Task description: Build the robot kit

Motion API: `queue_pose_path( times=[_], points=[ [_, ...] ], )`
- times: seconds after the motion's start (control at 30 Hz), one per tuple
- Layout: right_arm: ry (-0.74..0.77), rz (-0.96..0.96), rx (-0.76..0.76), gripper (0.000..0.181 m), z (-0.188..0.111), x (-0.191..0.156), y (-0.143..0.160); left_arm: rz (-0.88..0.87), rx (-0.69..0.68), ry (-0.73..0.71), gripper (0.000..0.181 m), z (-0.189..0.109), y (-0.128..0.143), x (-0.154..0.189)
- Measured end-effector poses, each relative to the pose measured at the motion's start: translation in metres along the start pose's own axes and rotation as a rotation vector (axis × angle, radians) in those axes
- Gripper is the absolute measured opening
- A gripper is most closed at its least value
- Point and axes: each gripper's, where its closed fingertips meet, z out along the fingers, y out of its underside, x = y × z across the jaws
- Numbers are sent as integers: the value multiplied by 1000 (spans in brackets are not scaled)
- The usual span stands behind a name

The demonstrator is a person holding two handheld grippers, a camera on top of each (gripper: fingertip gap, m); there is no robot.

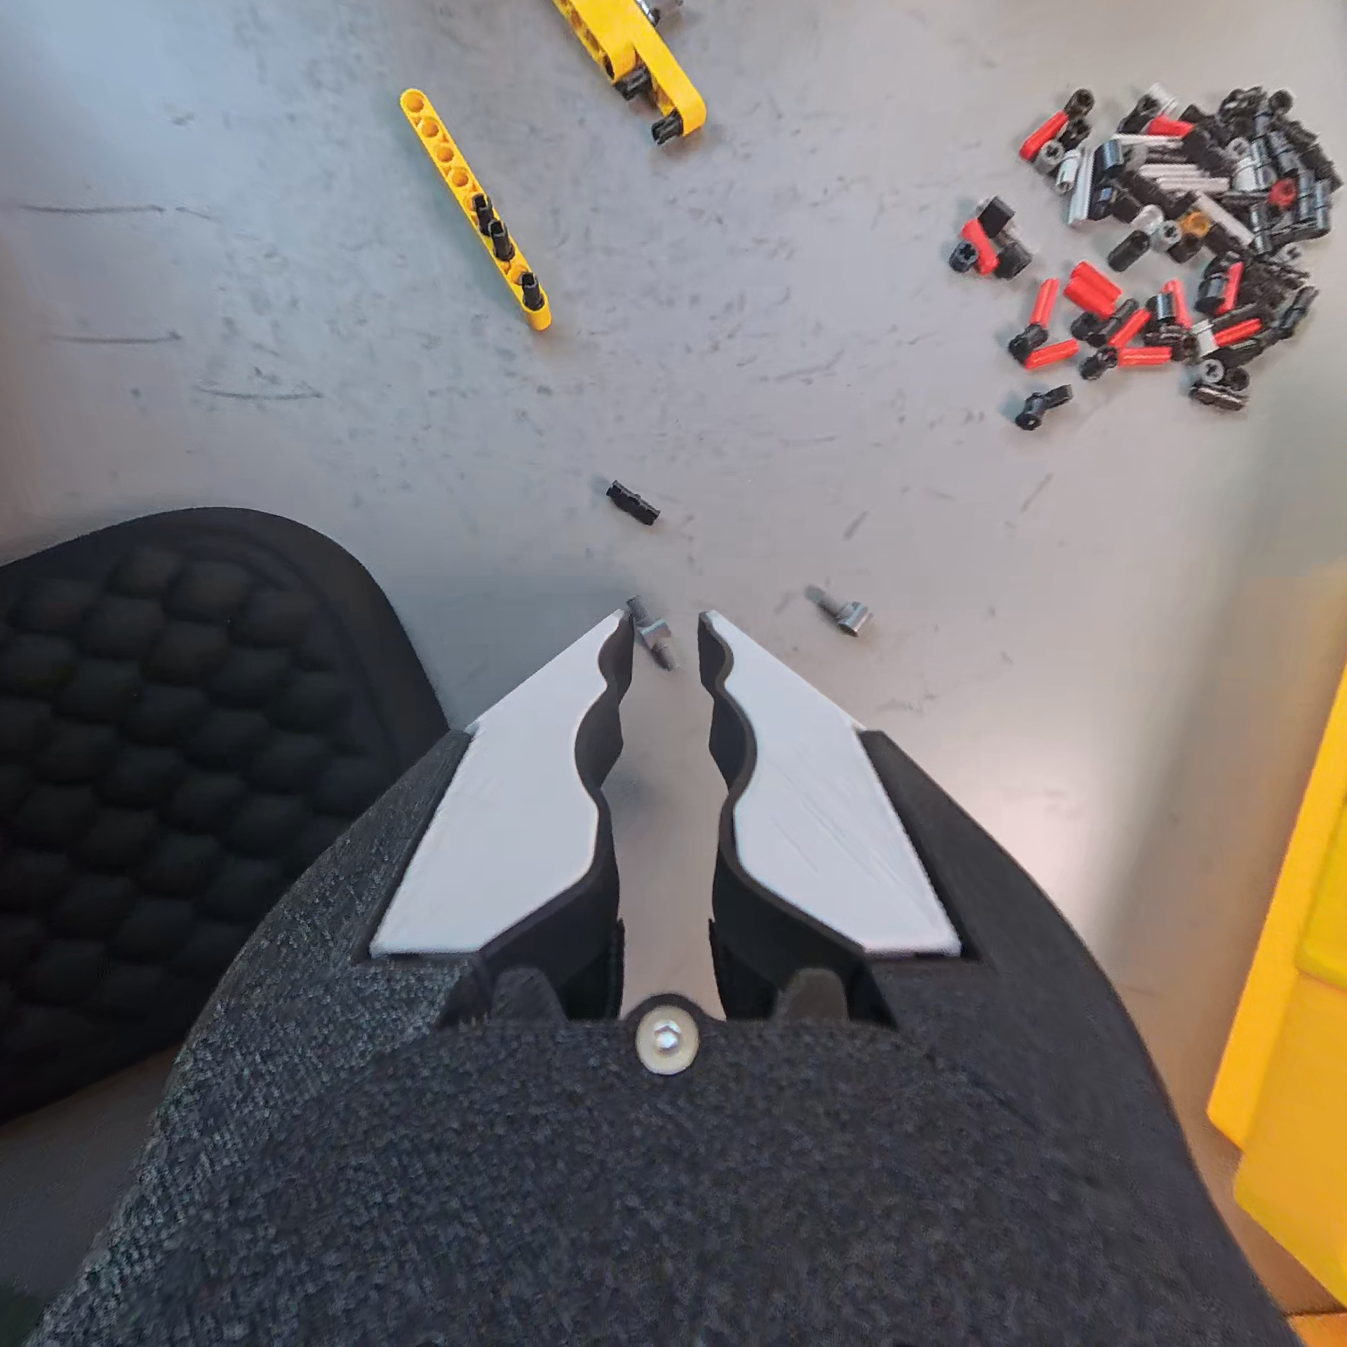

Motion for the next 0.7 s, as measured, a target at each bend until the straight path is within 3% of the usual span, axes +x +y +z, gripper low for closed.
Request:
queue_pose_path(
  times=[0.4,0.7],
  points=[
    [-44,23,-2,8,9,-4,3,-20,98,-37,10,-11,-14,-8],
    [-81,-13,303,9,1,-22,-67,-31,138,-31,11,-15,-20,-9]
  ],
)
